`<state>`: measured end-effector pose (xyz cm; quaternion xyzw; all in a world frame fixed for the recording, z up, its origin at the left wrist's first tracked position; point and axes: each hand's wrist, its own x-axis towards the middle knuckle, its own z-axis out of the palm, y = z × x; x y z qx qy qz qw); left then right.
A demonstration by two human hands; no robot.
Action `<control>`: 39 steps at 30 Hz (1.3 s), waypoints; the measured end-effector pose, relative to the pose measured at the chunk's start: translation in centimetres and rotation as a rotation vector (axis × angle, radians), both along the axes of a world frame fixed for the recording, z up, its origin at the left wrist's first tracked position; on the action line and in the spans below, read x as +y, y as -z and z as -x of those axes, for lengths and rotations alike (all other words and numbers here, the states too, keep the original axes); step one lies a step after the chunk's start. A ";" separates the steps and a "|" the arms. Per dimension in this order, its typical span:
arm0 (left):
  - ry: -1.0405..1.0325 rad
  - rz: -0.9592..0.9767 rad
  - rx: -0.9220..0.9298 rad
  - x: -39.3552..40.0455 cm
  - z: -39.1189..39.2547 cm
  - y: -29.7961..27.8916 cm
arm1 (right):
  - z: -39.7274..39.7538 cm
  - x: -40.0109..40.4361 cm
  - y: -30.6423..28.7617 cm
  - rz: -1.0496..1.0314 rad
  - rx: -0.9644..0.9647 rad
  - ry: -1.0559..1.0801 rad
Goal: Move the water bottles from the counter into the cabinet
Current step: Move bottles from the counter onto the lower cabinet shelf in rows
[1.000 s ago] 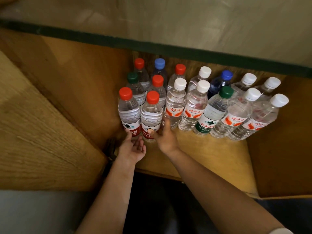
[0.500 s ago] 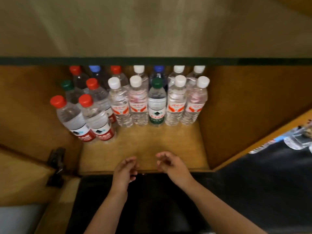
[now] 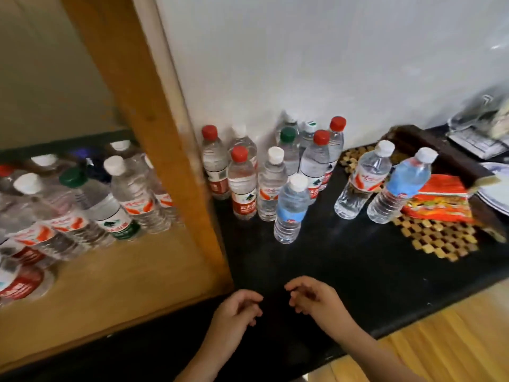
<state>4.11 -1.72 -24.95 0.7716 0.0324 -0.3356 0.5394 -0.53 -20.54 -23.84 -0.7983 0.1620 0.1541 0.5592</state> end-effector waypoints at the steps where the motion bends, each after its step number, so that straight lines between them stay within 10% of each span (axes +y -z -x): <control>1: 0.015 -0.007 -0.029 -1.5 -0.3 -0.1 | 0.0 -1.6 0.1 0.017 -0.002 0.022; 15: -0.657 0.048 -0.512 -10.4 -15.2 -4.7 | -9.4 -8.1 -0.2 -0.022 -0.206 0.108; 39: -0.589 -0.064 -0.682 -10.9 -14.8 -5.1 | -12.2 -7.0 0.4 -0.020 -0.294 -0.014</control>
